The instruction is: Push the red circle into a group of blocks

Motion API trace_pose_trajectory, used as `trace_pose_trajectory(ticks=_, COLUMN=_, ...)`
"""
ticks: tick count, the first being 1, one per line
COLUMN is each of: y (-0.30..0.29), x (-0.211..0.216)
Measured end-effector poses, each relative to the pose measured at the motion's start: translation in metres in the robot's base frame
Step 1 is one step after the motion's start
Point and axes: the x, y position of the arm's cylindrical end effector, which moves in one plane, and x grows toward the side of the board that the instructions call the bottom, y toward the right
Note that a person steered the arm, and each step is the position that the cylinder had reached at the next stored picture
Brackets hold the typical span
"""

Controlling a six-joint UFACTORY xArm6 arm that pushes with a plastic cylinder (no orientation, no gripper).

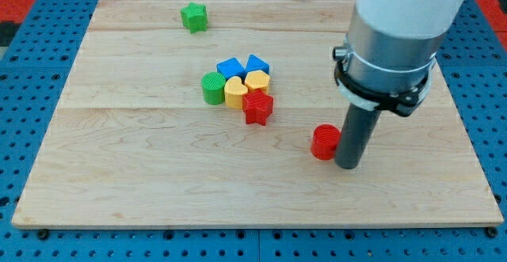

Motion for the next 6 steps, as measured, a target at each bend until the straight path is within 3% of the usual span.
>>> trace_pose_trajectory(ticks=2, y=0.015, x=-0.021)
trace_pose_trajectory(ticks=3, y=0.014, x=-0.004)
trace_pose_trajectory(ticks=5, y=-0.072, x=-0.004)
trace_pose_trajectory(ticks=6, y=-0.088, x=-0.004)
